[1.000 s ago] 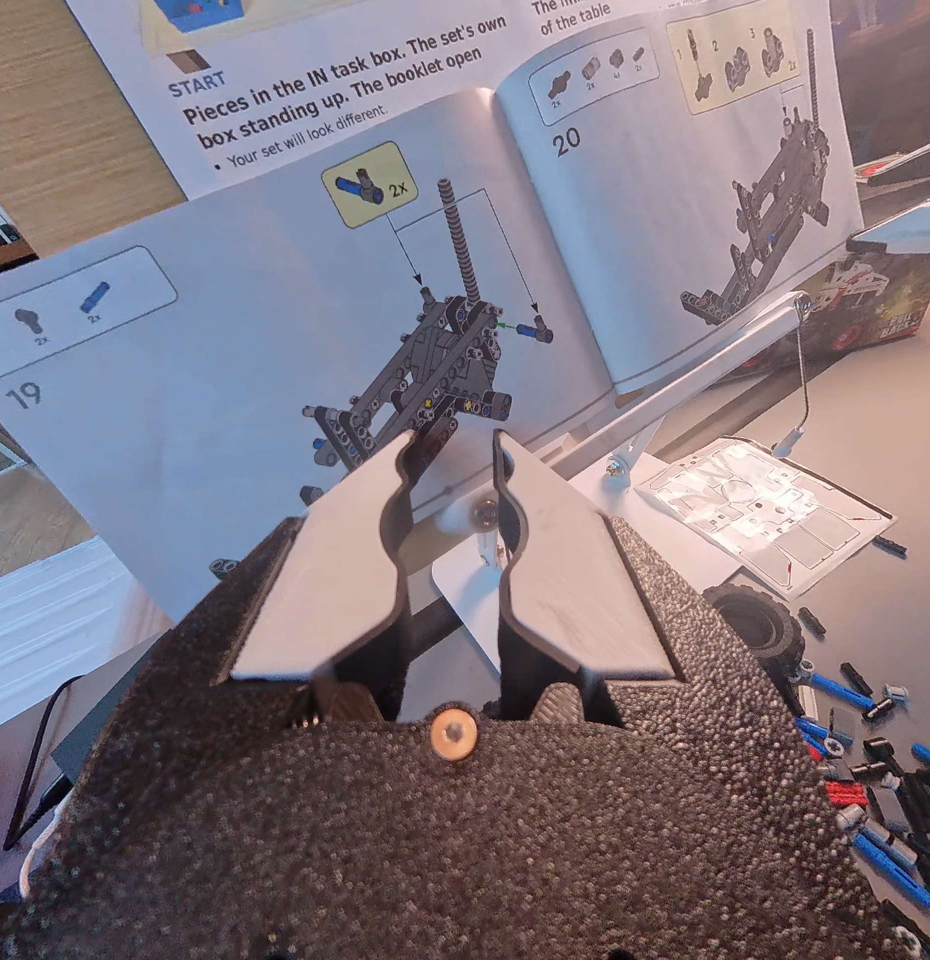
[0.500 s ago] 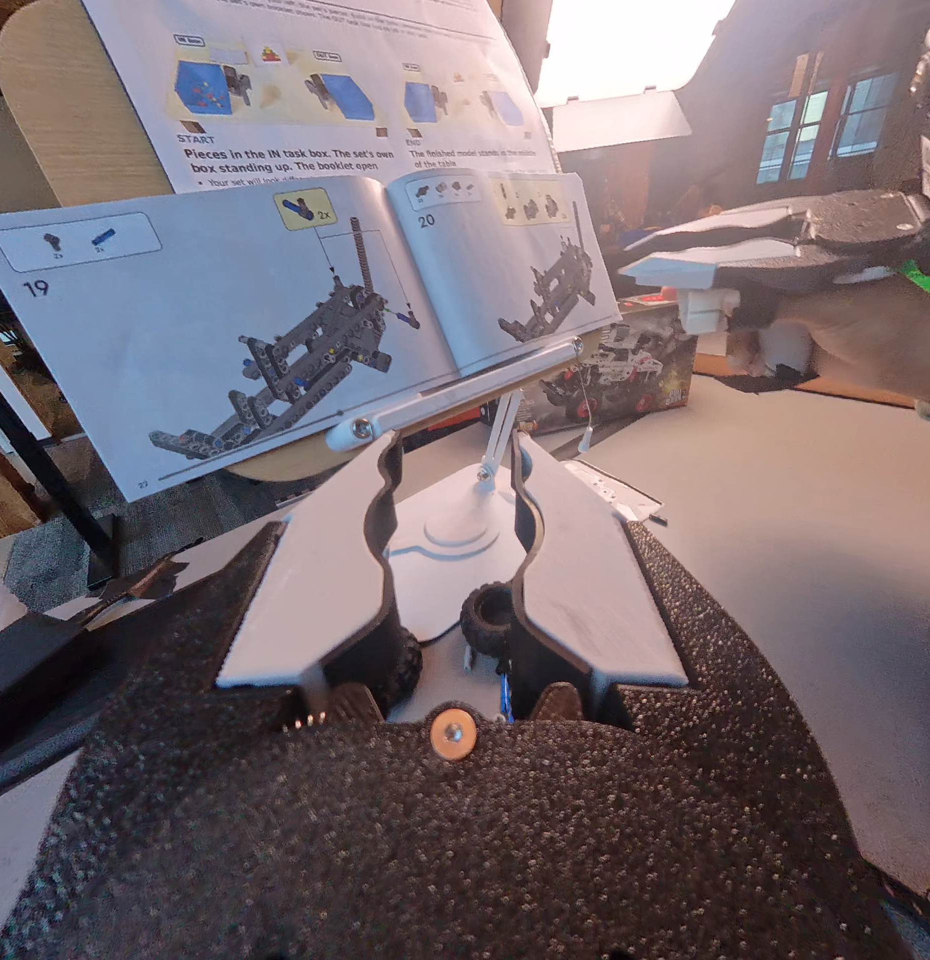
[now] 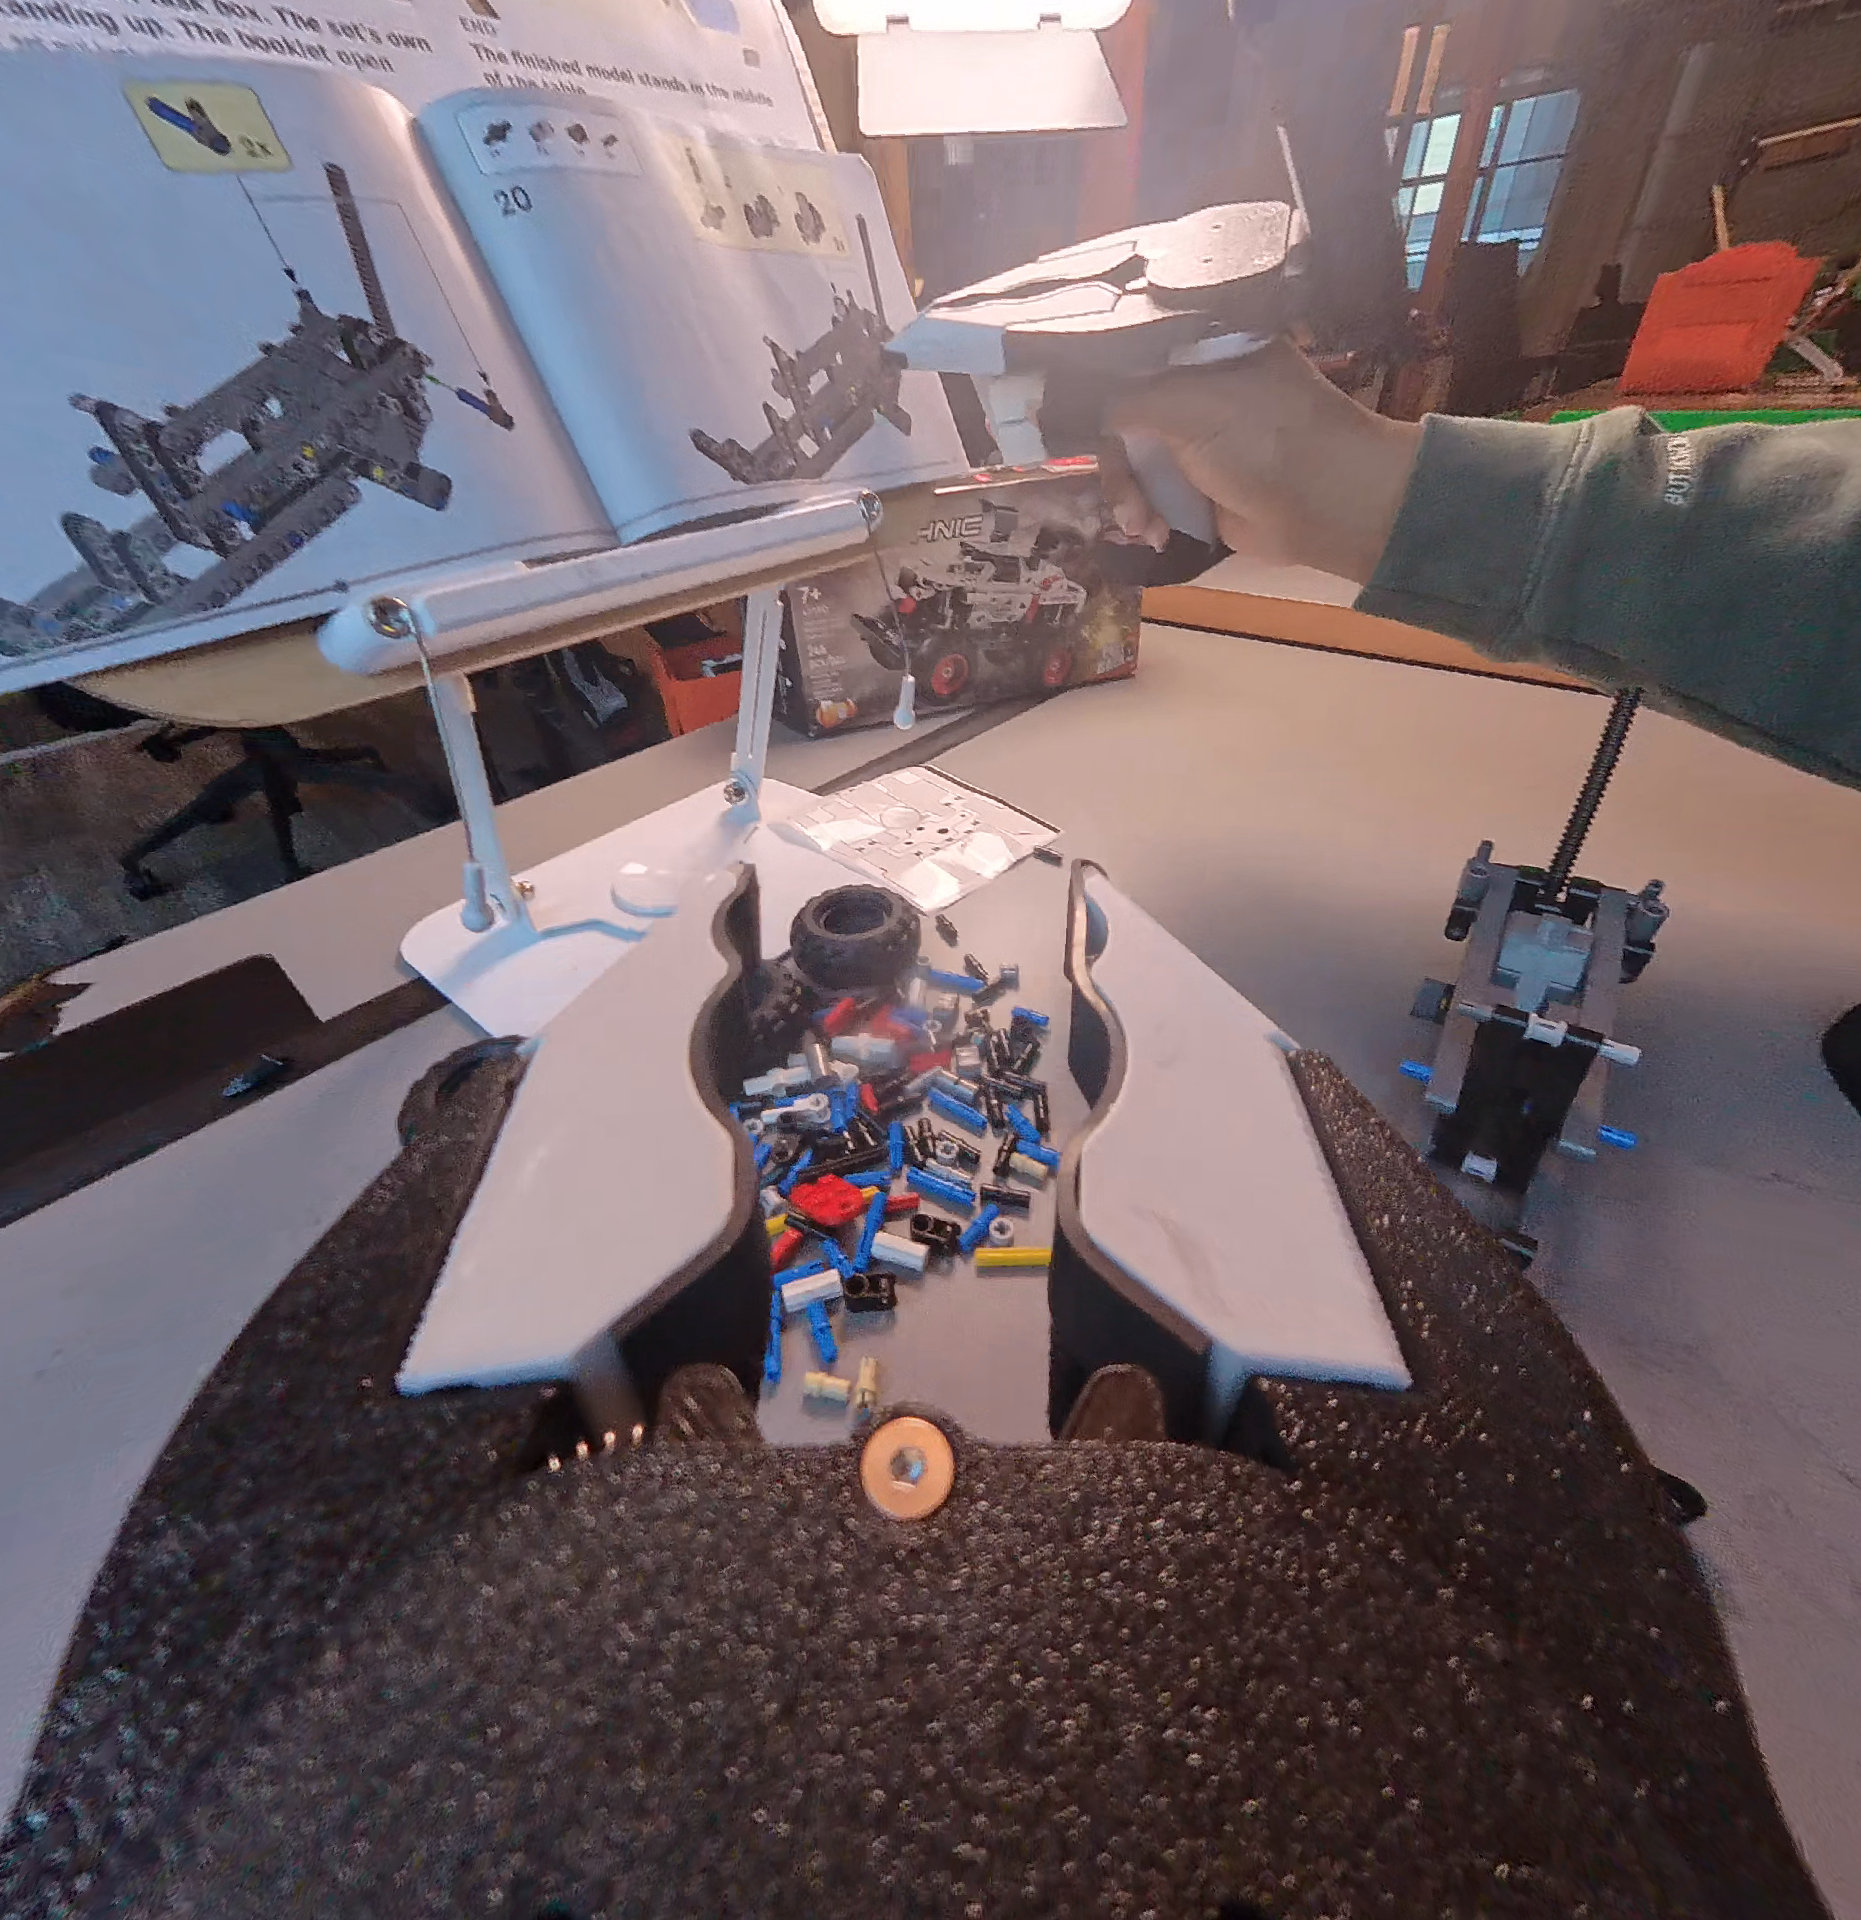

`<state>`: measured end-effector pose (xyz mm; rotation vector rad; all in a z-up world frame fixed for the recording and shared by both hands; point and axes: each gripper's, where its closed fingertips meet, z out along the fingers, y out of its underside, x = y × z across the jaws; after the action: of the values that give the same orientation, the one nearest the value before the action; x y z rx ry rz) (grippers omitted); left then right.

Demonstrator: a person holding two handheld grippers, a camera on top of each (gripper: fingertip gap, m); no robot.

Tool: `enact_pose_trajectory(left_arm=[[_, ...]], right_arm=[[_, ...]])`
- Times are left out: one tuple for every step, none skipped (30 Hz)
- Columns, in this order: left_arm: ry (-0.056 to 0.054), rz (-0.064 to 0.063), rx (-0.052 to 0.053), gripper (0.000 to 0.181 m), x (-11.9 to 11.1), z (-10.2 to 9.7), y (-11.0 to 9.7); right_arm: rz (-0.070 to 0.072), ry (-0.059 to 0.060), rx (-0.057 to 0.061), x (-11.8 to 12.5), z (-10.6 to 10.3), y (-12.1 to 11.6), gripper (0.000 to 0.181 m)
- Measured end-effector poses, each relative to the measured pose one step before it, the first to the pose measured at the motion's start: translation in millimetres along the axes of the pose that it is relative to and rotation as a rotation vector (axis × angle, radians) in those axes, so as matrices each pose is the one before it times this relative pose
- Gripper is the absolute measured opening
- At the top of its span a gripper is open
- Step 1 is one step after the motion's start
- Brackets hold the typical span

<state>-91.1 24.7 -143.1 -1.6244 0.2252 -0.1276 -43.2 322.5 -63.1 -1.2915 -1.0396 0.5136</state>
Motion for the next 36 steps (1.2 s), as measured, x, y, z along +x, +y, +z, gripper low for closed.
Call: enact_pose_trajectory(left_arm=[[0.0124,-0.0045,-0.0094,0.058,4.92,0.5,3.38],[0.0121,-0.0008,-0.0066,0.058,4.56,0.74,2.69],[0.01,0.0029,-0.006,0.058,3.65,0.81,2.12],[0.0083,0.0045,-0.0065,0.058,2.89,1.09,1.88],[0.0075,0.0037,-0.0061,0.058,2.4,1.12,1.62],[0.0077,0.0018,-0.0047,0.058,2.09,0.99,1.36],[0.0069,0.0011,-0.003,0.058,1.91,0.76,0.95],[0.0087,0.0012,-0.0025,0.059,2.17,0.71,0.89],[0.0116,0.0014,-0.0032,0.06,2.42,0.71,0.8],[0.0131,0.0011,-0.0047,0.061,2.6,0.69,0.89],[0.0192,0.0007,-0.0056,0.062,3.51,0.72,0.69],[0.0254,0.0004,-0.0068,0.064,4.66,0.71,0.72],[0.0287,-0.0002,-0.0128,0.065,5.16,1.08,1.63],[0.036,-0.0024,-0.0218,0.065,6.28,1.56,3.17],[0.0403,-0.007,-0.0277,0.065,7.12,1.87,4.18],[0.0405,-0.0078,-0.0239,0.065,7.44,2.34,3.82],[0.0419,-0.0088,-0.0189,0.065,7.87,2.62,3.17],[0.0422,-0.0115,-0.0178,0.065,8.18,2.91,2.9],[0.0399,-0.0102,-0.0181,0.065,8.08,3.29,2.81],[0.0309,-0.0044,-0.0195,0.065,7.04,3.54,2.94],[0.022,0.004,-0.0221,0.065,6.14,3.72,3.33],[0.0158,0.011,-0.0235,0.066,5.61,4.13,3.43],[0.0131,0.0139,-0.0238,0.066,5.4,4.35,3.05],[0.0129,0.0169,-0.0241,0.067,5.18,4.6,2.47],[0.0111,0.0177,-0.0239,0.068,4.52,4.84,1.91],[0.0105,0.0117,-0.0206,0.069,3.73,5.07,0.87],[0.0134,0.0029,-0.0159,0.07,3.56,5.8,-0.5],[0.0133,-0.0004,-0.0178,0.071,3.02,6.57,-1.39],[0.0068,0.0042,-0.0244,0.071,1.91,7.19,-1.63],[0.0019,0.0136,-0.0294,0.073,1.25,7.78,-2.62],[-0.003,0.0244,-0.0301,0.074,0.68,7.76,-3.88],[-0.0031,0.0296,-0.0314,0.074,0.54,7.9,-4.38],[0.0069,0.0197,-0.0371,0.074,1.19,8.38,-3.75],[0.0202,0.0003,-0.0408,0.075,1.97,8.97,-3.35],[0.0297,-0.0111,-0.0418,0.076,3.05,9.03,-2.87],[0.0233,-0.012,-0.0517,0.079,2.06,9.11,-0.48]], right_arm=[[0.002,0.0013,-0.0049,-1.4,0.01,4.18,0.004],[0.002,0.0013,0.0001,-1.38,-0.14,3.32,0.004],[0.0034,0.0034,0.0004,-0.81,-0.27,2.79,0.003],[0.0035,0.0037,0.0019,-0.29,-0.2,1.89,0.002],[0.0037,0.003,0.0039,0.04,-0.3,0.72,0.002],[0.0039,-0.0004,0.002,0.01,-0.16,0.06,0.002],[0.0035,-0.0024,0.0009,0.02,-0.28,-0.54,0.002],[0.0031,-0.0024,0.0021,0.29,-0.76,-1.13,0.002],[0.0026,-0.0043,0.0088,0.2,-2.06,-2.87,0.004],[0.0062,-0.0112,0.0145,-0.7,-4.12,-4.42,0.006],[0.0092,-0.0197,0.0181,-2.27,-6.22,-5.91,0.008],[0.0068,-0.0247,0.0221,-3.41,-8.57,-7.2,0.011],[0.0051,-0.0278,0.0204,-4.6,-10.83,-7.84,0.013],[0.0033,-0.0254,0.0192,-4.94,-13.05,-8.37,0.014],[-0.0005,-0.0191,0.0141,-4.5,-15.01,-7.83,0.015],[-0.0033,-0.0182,0.0081,-5.02,-16.67,-6.76,0.017],[0.0008,-0.0149,0.0055,-5.58,-18.27,-5.98,0.017],[0.0031,-0.0161,0.0012,-6.91,-19.33,-4.57,0.019],[-0.0012,-0.0191,-0.0049,-8.97,-20.16,-2.54,0.02],[-0.0111,-0.0159,-0.0124,-10.39,-20.55,0.05,0.022],[-0.0175,-0.0069,-0.017,-10.9,-20.36,2.42,0.023],[-0.0183,-0.0029,-0.016,-11.85,-19.36,4.22,0.023],[-0.019,-0.0072,-0.0207,-13.58,-17.72,6.6,0.023],[-0.0212,-0.0078,-0.0324,-13.86,-15.29,9.5,0.023],[-0.0146,-0.0016,-0.0349,-12.73,-12.8,11.48,0.024],[-0.0064,-0.001,-0.0313,-12.43,-10.06,12.53,0.025],[-0.0054,-0.0076,-0.0294,-13.23,-7.28,13.33,0.025],[-0.0133,-0.0111,-0.0316,-13.75,-4.67,13.87,0.027],[-0.0218,-0.0095,-0.0259,-13.49,-2.23,12.75,0.029],[-0.0325,-0.0108,-0.0128,-13.8,-0.32,10.03,0.03],[-0.0383,-0.0032,-0.0126,-11.84,1.7,8.75,0.031],[-0.0493,-0.0037,-0.0205,-11.0,3.22,7.73,0.033],[-0.0698,-0.0028,-0.0251,-9.99,4.29,6.28,0.035],[-0.0889,0.01,-0.0314,-6.84,5.04,5.78,0.036],[-0.089,0.0105,-0.0341,-5.29,5.2,4.55,0.039],[-0.0694,0.0051,-0.0237,-4.17,4.93,1.92,0.043]])
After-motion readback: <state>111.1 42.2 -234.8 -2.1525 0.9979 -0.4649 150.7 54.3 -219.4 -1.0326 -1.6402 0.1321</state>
